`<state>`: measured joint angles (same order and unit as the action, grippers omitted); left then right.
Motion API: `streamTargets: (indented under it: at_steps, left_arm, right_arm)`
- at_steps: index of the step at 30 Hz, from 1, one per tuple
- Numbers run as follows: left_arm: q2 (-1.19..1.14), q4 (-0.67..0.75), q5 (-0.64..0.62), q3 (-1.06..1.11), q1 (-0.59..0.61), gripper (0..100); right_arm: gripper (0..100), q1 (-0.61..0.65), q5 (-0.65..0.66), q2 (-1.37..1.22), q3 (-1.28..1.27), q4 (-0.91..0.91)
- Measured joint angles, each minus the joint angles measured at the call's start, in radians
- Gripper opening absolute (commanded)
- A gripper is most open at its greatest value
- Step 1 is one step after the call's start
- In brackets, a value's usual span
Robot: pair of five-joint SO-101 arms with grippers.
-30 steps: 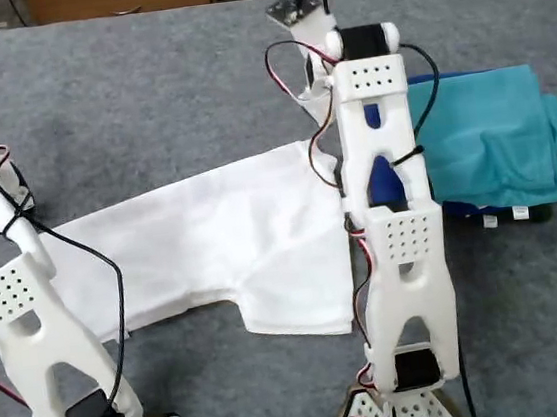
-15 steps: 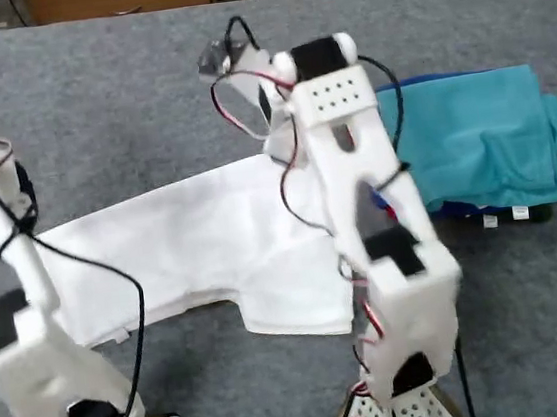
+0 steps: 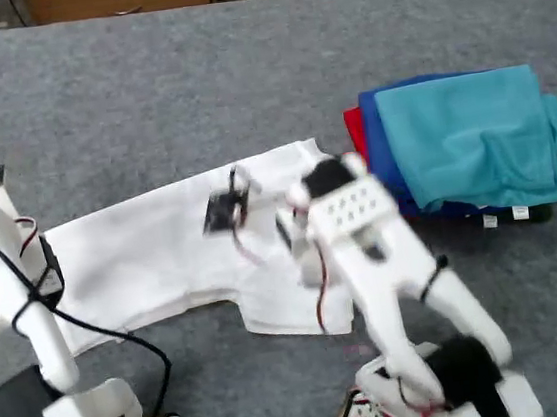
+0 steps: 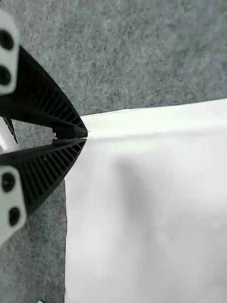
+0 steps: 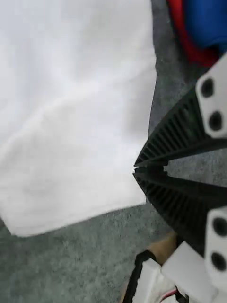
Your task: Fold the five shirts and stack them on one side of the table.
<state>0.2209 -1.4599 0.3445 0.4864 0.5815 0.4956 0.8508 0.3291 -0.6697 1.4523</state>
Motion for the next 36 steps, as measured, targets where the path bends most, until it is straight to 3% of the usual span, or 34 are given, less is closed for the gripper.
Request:
streamTargets:
  at_steps: [4,9,15,25,36]
  left_arm:
    - [0.077,-0.003,0.046,0.060,0.000,2]
    - [0.098,0.063,0.075,0.112,0.052,2]
    - [0.100,0.117,0.103,0.115,0.141,2]
    - [0.100,0.120,0.135,0.117,0.144,2]
    - [0.100,0.120,0.135,0.117,0.144,2]
  right_arm:
    - [7.0,0.112,0.000,0.107,-0.133,-0.017]
    - [19.7,0.161,0.000,0.126,-0.236,-0.106]
    - [18.6,0.169,0.000,0.066,-0.267,-0.183]
    - [18.6,0.172,0.000,-0.077,-0.298,-0.308]
    - [17.5,0.264,-0.021,-0.092,-0.334,-0.348]
